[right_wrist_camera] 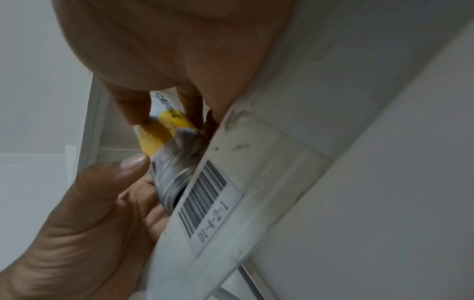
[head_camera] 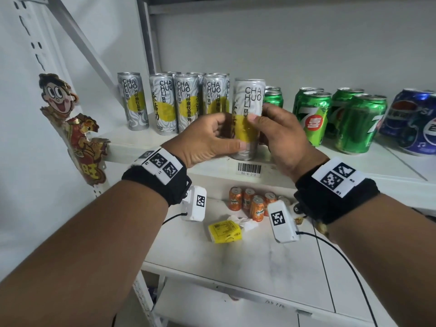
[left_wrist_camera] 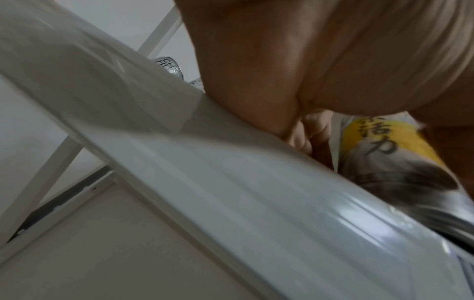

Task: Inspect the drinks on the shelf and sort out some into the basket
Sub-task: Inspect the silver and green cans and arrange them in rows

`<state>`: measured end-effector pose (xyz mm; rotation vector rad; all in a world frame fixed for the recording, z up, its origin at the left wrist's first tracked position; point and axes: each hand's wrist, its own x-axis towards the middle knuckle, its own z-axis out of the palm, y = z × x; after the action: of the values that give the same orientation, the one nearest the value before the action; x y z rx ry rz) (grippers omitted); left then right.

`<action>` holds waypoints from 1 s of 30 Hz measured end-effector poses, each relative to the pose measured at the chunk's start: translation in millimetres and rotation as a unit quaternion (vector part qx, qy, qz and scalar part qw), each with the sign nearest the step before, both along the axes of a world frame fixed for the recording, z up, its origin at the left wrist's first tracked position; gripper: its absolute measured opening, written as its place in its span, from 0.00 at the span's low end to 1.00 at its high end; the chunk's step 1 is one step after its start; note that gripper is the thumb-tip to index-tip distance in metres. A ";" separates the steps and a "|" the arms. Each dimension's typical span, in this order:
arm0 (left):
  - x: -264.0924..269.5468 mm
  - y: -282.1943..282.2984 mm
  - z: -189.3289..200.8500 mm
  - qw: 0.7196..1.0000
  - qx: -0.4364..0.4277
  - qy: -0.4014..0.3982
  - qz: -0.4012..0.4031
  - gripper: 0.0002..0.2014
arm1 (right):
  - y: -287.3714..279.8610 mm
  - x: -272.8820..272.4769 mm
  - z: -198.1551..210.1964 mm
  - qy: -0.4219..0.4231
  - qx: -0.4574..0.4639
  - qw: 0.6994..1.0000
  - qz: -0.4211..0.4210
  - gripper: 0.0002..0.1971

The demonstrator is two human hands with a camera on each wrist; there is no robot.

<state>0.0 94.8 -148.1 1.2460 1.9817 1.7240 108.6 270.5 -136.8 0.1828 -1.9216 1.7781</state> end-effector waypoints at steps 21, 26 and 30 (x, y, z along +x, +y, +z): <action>16.8 -20.6 11.9 0.994 -0.026 0.074 0.077 0.30 | -27.7 -2.7 22.3 0.064 0.048 0.995 -0.055 0.28; 13.2 -62.1 32.1 0.992 -0.011 0.070 0.106 0.29 | -69.6 -13.6 46.3 0.068 0.086 0.992 -0.070 0.24; 7.2 -103.1 57.5 0.987 0.014 0.096 0.126 0.34 | -107.2 -29.4 60.2 0.057 0.106 0.991 -0.050 0.19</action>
<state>7.2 -8.3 -90.5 1.2601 2.3217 1.8092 79.2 163.3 -76.6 0.2509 -1.9977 1.4659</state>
